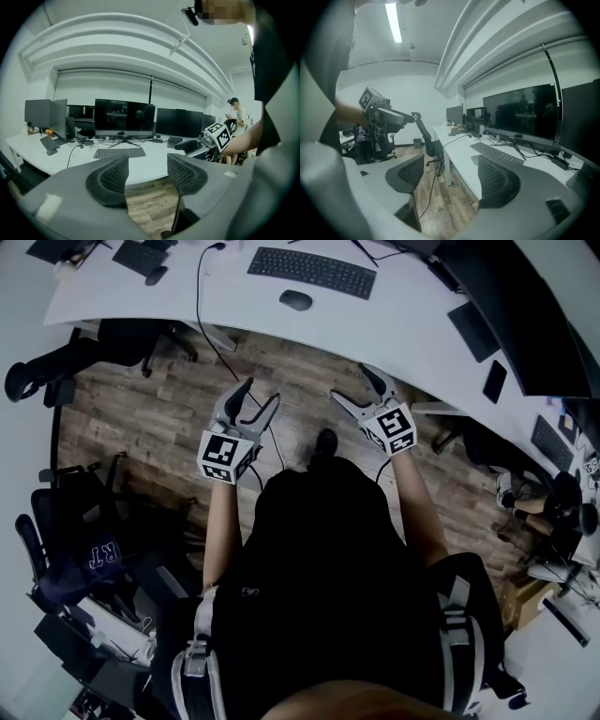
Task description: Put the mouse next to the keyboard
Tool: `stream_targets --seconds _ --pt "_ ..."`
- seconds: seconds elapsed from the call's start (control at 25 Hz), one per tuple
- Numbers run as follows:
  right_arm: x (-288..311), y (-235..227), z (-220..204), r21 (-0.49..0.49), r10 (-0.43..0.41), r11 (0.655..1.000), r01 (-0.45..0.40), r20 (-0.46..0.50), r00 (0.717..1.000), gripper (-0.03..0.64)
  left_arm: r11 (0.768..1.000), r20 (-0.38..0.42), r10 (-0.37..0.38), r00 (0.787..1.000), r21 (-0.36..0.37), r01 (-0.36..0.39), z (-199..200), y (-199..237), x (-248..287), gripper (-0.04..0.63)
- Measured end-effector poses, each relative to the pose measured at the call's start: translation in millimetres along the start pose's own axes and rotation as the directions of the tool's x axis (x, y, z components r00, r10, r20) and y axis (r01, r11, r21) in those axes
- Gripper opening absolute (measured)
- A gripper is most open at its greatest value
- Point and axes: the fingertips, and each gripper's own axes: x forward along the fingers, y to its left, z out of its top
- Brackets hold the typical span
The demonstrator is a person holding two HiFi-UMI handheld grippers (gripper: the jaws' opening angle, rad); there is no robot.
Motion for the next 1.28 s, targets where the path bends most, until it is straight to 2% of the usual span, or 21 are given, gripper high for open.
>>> stream_targets --seconds 0.36,0.84,1.04,1.28 --pt "9 -16 2 -0.031 0.032 0.999 -0.032 0.004 0.999 0.362 1.0 0.005 0.022 1.0 -0.01 -0.022 -3 -3 14 0.242" --pt "17 -14 6 -0.04 0.042 0.998 -0.041 0.008 0.999 0.362 0.999 0.001 0.023 1.0 -0.024 -0.023 -9 5 14 0.235" --pt "30 -22 4 -0.043 0.027 0.999 -0.028 -0.011 1.0 0.362 1.0 -0.003 0.003 1.0 -0.027 -0.003 -12 19 24 0.233" --pt "55 -42 8 -0.035 0.003 0.999 -0.004 -0.029 1.0 0.36 1.0 0.013 -0.012 1.0 -0.018 0.012 0 58 45 0.232"
